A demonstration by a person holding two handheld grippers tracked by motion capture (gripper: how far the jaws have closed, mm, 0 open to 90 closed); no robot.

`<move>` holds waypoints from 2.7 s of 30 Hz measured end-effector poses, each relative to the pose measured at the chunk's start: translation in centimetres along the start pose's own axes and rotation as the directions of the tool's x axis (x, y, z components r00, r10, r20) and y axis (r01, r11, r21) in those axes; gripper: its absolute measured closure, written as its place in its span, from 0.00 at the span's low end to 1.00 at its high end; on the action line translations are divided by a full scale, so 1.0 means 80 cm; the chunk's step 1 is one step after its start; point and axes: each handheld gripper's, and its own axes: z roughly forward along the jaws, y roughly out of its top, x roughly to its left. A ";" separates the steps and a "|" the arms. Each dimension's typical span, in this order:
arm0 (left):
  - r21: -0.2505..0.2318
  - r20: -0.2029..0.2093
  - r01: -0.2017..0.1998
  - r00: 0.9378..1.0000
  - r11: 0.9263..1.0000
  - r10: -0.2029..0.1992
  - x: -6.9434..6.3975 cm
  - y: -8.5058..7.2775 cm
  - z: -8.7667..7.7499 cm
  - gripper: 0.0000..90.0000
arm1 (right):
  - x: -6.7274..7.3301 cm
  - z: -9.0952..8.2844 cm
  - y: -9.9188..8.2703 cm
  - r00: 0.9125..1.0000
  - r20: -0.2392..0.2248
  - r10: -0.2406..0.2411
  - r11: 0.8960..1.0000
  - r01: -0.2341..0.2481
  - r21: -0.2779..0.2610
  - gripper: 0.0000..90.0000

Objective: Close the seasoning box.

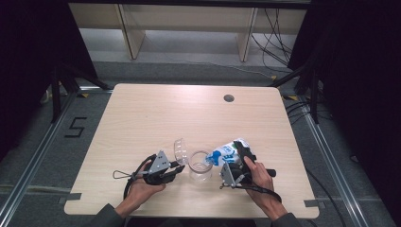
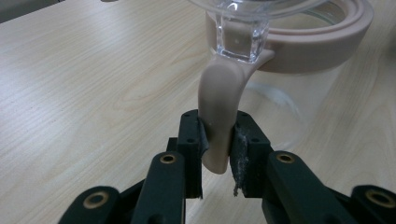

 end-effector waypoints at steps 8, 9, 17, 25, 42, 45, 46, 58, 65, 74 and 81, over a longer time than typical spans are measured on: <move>0.000 0.000 0.000 1.000 1.000 0.000 0.000 0.000 0.000 0.83 | -0.001 0.001 0.002 0.999 0.014 -0.050 0.999 0.050 -0.004 0.50; 0.000 0.000 0.000 1.000 1.000 0.000 0.000 0.000 0.000 0.83 | 0.000 0.000 0.002 0.999 0.016 -0.032 0.999 0.032 0.005 0.50; 0.000 0.000 0.001 1.000 1.000 -0.001 0.000 0.000 0.000 0.83 | -0.003 0.002 0.006 0.996 0.036 -0.085 0.996 0.085 -0.001 0.50; 0.000 0.000 0.002 1.000 1.000 -0.002 0.000 0.000 0.000 0.83 | -0.001 0.003 0.007 0.992 0.057 -0.109 0.994 0.109 -0.002 0.51; 0.001 0.000 0.003 1.000 1.000 -0.003 0.000 0.000 0.000 0.83 | -0.004 0.003 0.014 0.968 0.089 -0.234 0.972 0.235 -0.002 0.51; 0.000 0.000 0.003 1.000 1.000 -0.003 0.000 0.000 0.000 0.83 | -0.001 0.004 0.013 0.977 0.090 -0.191 0.981 0.192 -0.002 0.52; 0.001 0.000 0.002 1.000 1.000 -0.002 0.000 0.000 0.000 0.83 | 0.000 0.004 0.013 0.980 0.077 -0.185 0.983 0.185 0.005 0.52; 0.000 -0.001 0.002 1.000 1.000 -0.002 0.000 0.000 0.000 0.83 | -0.003 0.002 0.014 0.969 0.118 -0.217 0.976 0.217 0.009 0.52; 0.000 -0.002 0.004 1.000 1.000 -0.004 0.000 0.000 0.000 0.83 | -0.003 0.004 0.015 0.958 0.127 -0.257 0.965 0.261 -0.012 0.52; 0.000 -0.002 0.004 1.000 1.000 -0.004 0.000 0.000 0.001 0.83 | -0.002 0.002 0.016 0.958 0.131 -0.254 0.967 0.254 0.018 0.53; 0.000 -0.002 0.004 1.000 1.000 -0.004 0.000 0.000 0.000 0.83 | -0.005 0.002 0.023 0.932 0.143 -0.333 0.942 0.334 0.018 0.53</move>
